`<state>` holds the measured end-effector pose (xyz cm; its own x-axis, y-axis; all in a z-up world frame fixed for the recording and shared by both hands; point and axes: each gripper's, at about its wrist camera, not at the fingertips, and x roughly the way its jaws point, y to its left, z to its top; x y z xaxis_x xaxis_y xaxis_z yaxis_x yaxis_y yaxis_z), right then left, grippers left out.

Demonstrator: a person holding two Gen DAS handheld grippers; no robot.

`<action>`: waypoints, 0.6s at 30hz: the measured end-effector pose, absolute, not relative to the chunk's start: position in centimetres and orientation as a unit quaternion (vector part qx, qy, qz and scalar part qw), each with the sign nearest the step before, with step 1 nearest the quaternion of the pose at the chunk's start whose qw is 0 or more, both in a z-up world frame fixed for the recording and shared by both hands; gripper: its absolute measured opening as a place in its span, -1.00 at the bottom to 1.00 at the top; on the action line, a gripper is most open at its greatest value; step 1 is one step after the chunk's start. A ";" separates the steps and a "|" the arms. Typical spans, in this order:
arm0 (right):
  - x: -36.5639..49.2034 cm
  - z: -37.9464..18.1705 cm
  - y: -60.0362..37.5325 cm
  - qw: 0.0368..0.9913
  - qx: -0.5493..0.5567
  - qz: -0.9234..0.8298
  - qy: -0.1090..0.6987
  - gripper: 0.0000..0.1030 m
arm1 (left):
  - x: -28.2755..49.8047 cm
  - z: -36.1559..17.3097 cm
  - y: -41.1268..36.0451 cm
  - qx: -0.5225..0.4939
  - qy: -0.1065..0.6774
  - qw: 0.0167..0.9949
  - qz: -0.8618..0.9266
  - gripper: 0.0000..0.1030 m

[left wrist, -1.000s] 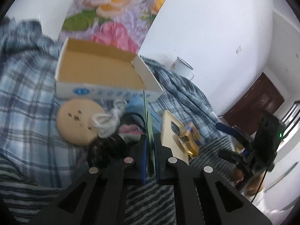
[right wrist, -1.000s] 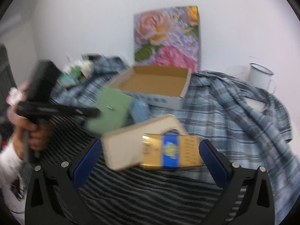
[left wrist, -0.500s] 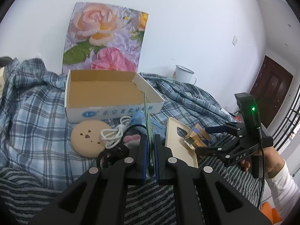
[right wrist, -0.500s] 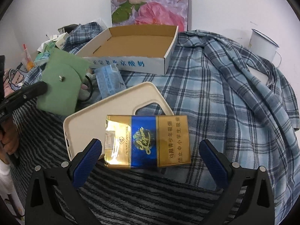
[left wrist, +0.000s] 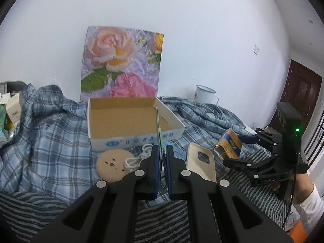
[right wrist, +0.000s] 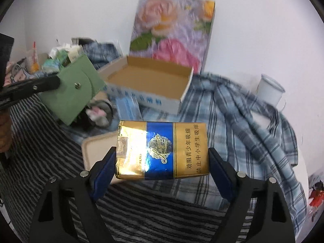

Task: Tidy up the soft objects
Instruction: 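Lift and carry the wallet and cigarette pack with both tools into the cardboard box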

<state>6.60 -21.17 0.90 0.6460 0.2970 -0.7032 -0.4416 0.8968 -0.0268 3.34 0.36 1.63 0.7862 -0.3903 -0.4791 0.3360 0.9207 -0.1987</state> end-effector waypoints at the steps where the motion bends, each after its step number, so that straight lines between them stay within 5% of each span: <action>1: 6.4 1.4 -21.1 0.905 -0.094 0.208 0.359 0.65 | 3.2 2.0 0.5 -0.050 0.260 0.945 -0.191 -0.87; 18: 4.6 10.7 -18.7 0.943 -0.050 0.255 0.209 0.65 | 2.1 9.2 2.1 -0.035 0.192 0.971 -0.141 -0.87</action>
